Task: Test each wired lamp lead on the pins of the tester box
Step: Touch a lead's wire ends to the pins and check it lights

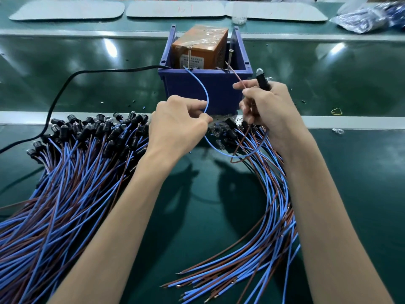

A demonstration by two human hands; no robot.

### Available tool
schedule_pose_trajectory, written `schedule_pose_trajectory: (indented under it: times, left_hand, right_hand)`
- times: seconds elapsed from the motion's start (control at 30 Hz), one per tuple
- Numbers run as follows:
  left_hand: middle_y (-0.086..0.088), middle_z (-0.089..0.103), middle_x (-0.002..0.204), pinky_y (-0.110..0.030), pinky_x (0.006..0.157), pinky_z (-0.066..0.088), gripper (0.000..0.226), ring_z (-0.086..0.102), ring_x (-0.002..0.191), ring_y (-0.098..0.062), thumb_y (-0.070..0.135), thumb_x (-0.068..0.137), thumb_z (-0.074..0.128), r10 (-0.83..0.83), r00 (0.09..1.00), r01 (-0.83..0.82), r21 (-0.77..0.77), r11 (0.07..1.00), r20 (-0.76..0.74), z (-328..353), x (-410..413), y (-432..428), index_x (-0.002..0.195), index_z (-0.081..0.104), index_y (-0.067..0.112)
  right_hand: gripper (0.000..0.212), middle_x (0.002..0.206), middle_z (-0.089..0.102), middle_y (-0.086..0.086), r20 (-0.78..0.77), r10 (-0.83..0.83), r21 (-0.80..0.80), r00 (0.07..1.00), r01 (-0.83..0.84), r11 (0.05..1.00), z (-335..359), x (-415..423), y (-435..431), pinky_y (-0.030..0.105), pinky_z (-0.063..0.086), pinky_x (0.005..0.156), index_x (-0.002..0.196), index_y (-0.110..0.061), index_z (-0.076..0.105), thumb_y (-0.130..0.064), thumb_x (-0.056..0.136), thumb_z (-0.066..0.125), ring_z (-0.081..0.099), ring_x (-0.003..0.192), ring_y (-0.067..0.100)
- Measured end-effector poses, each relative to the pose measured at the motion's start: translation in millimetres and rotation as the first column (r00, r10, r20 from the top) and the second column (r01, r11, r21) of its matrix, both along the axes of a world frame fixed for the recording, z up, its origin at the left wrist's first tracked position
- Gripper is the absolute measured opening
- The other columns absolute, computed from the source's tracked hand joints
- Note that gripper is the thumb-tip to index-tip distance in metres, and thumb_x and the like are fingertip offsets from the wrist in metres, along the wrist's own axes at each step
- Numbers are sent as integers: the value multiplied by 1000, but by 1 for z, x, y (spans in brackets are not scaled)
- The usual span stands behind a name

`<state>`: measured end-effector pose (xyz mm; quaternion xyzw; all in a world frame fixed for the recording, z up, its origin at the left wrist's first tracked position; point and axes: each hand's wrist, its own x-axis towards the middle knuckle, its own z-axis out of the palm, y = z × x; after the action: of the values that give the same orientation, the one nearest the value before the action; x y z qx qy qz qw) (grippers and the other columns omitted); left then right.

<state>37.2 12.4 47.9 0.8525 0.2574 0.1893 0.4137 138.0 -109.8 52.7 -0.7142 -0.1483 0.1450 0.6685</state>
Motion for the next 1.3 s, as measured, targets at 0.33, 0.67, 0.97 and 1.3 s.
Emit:
schedule_pose_trajectory:
  times: [0.33,0.67,0.97,1.3]
  left_hand:
    - [10,75,85,-33,89,53,26,70,88,-16,20,78,68,-23,1000,23,-10,1000,-13,-2,1,-4,102,74,28]
    - [11,75,84,-34,88,54,27,71,86,-14,20,78,68,-43,999,43,-23,999,-11,-1,1,-5,103,74,28]
    - [12,74,82,-34,88,54,26,70,82,-14,21,77,69,-52,999,51,-24,998,-1,-2,2,-5,102,74,28]
    - [3,76,87,-36,86,54,30,71,83,-18,16,82,63,-90,996,90,-1,996,11,-3,2,-4,111,72,19]
  right_hand:
    - [26,37,47,-8,-29,-79,30,996,80,996,-3,3,1,17,33,38,84,-10,61,1,92,40,40,37,9]
    - [25,38,47,-7,-27,-79,26,996,80,996,-3,4,0,17,34,38,86,-8,63,1,92,40,41,37,8]
    - [25,39,47,-6,-26,-91,11,996,91,996,-1,3,-1,16,34,39,87,-9,62,1,92,39,38,34,8]
    - [23,37,46,-10,-29,-109,15,994,110,994,0,3,-2,14,31,37,85,-8,62,1,91,42,38,34,5]
